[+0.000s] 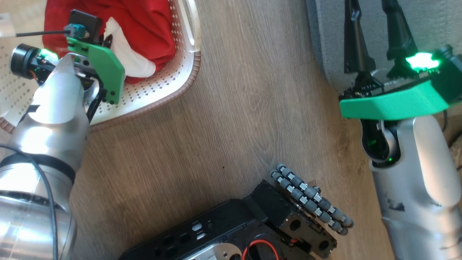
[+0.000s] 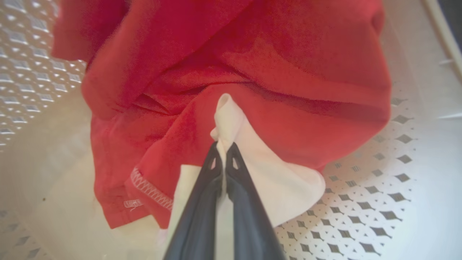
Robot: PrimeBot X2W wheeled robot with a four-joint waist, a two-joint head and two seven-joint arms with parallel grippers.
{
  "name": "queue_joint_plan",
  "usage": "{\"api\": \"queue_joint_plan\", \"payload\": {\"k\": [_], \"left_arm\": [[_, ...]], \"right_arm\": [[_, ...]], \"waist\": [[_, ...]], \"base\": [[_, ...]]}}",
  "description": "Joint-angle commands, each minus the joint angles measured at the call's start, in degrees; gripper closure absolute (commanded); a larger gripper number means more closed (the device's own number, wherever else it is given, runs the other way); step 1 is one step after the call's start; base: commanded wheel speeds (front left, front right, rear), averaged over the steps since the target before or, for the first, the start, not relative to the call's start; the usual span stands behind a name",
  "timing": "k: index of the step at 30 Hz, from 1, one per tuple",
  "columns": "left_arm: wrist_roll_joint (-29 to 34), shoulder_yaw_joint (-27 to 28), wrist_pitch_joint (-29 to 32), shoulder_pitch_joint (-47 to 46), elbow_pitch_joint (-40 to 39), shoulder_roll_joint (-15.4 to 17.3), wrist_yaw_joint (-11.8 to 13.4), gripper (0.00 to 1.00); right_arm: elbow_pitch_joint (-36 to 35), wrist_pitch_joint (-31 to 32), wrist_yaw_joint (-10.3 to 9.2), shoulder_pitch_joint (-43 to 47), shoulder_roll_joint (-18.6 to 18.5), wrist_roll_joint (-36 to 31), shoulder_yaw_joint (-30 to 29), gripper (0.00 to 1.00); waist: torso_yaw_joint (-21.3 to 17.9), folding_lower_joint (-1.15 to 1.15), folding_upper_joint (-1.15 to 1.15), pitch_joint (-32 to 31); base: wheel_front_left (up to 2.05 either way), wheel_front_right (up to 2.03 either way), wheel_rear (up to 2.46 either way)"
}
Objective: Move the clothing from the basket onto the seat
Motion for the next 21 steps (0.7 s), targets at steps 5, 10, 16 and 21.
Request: {"api": "queue_joint_plan", "payload": {"k": [5, 10, 16, 21], "left_arm": [[-2.27, 1.86, -4.02, 0.75, -1.31, 0.88, -0.32, 1.00], [-4.05, 2.10, -6.03, 2.52, -2.64, -2.08, -0.72, 1.00], [-6.00, 2.32, -7.05, 5.17, -5.15, -3.82, -0.98, 1.00], [-7.95, 3.16, -7.25, 8.93, -9.94, -4.55, -1.07, 1.00]], "right_arm": [[0.07, -0.37, -0.02, -1.34, 0.07, -1.70, 1.16, 0.00], [1.69, -0.37, -0.02, -1.32, 0.07, -5.60, -0.22, 0.00], [3.49, -0.37, -0.02, -0.72, 0.07, -9.11, -1.27, 0.00], [5.41, -0.37, -0.02, 0.64, 0.07, -11.67, -2.05, 0.00]], "waist": [[1.57, 0.00, 0.00, -3.83], [6.57, 0.00, 0.00, -8.83], [10.89, 0.00, 0.00, -14.16], [14.31, 0.00, 0.00, -19.86]], "base": [[0.00, 0.00, 0.00], [0.00, 0.00, 0.00], [0.00, 0.00, 0.00], [0.00, 0.00, 0.00]]}}
